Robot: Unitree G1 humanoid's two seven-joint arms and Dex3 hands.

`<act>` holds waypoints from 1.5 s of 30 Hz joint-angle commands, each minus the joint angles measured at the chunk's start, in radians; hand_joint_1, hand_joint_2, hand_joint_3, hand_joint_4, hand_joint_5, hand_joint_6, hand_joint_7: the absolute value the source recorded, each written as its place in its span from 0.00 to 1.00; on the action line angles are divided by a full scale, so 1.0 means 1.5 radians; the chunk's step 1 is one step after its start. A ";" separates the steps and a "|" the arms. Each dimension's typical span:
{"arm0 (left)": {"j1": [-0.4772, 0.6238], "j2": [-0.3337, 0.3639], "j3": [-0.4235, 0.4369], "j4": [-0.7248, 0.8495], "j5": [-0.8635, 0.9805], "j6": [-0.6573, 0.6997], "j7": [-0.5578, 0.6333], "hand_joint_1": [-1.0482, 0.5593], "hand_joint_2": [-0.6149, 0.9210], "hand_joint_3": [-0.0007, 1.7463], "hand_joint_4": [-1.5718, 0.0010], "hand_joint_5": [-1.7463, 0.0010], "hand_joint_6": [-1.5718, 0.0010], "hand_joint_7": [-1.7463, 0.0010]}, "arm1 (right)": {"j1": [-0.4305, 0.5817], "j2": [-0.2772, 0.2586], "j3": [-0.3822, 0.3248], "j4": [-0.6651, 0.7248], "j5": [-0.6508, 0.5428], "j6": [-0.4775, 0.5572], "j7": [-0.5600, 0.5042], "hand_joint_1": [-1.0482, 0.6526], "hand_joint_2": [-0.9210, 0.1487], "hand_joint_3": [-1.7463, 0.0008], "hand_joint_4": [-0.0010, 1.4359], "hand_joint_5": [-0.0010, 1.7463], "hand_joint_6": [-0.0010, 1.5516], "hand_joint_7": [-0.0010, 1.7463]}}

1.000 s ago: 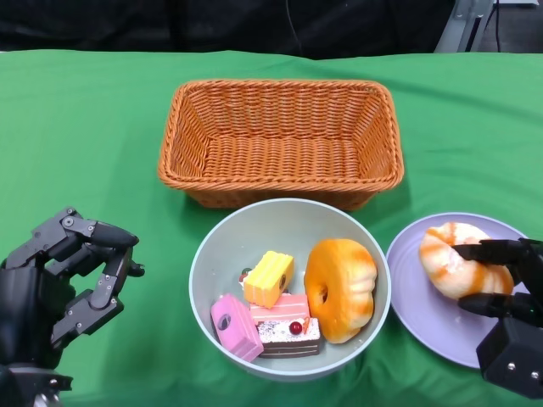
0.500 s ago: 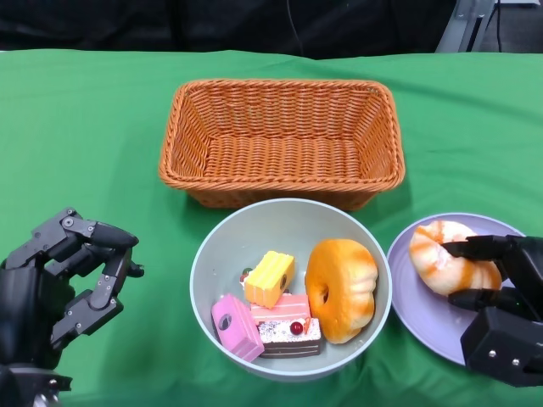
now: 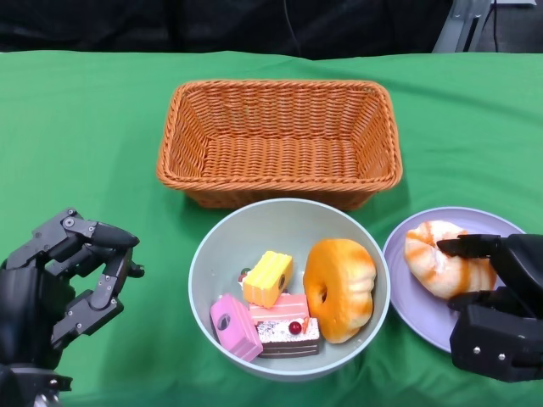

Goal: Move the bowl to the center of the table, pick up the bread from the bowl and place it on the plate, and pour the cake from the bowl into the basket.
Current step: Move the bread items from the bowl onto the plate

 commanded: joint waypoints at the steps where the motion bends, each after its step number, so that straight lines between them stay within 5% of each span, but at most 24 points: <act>1: 0.003 0.011 0.004 0.002 -0.003 -0.004 -0.003 0.62 0.90 0.41 0.55 0.14 0.48 0.39 | 0.029 -0.021 -0.002 -0.055 -0.002 0.034 0.038 0.43 0.04 1.00 0.42 0.01 0.39 0.00; 5: 0.006 0.013 0.005 0.000 -0.004 -0.005 -0.003 0.62 0.90 0.41 0.55 0.14 0.48 0.38 | 0.060 -0.027 -0.004 -0.132 -0.008 0.074 0.074 0.38 0.07 1.00 0.29 0.00 0.29 0.00; 22: 0.004 0.014 0.004 0.001 -0.011 -0.001 -0.009 0.61 0.89 0.42 0.55 0.12 0.49 0.36 | 0.167 -0.030 -0.051 -0.429 0.022 0.169 0.230 0.33 0.06 1.00 0.11 0.00 0.19 0.00; 35: 0.004 0.017 0.007 0.003 -0.018 -0.005 -0.020 0.61 0.90 0.41 0.55 0.13 0.49 0.37 | 0.183 -0.028 -0.054 -0.498 -0.013 0.230 0.283 0.31 0.06 1.00 0.15 0.02 0.25 0.02; 45: 0.007 0.013 0.006 -0.005 -0.017 0.004 -0.015 0.62 0.90 0.42 0.55 0.13 0.49 0.37 | 0.186 -0.028 -0.061 -0.499 -0.006 0.185 0.259 0.29 0.06 1.00 0.20 0.03 0.28 0.01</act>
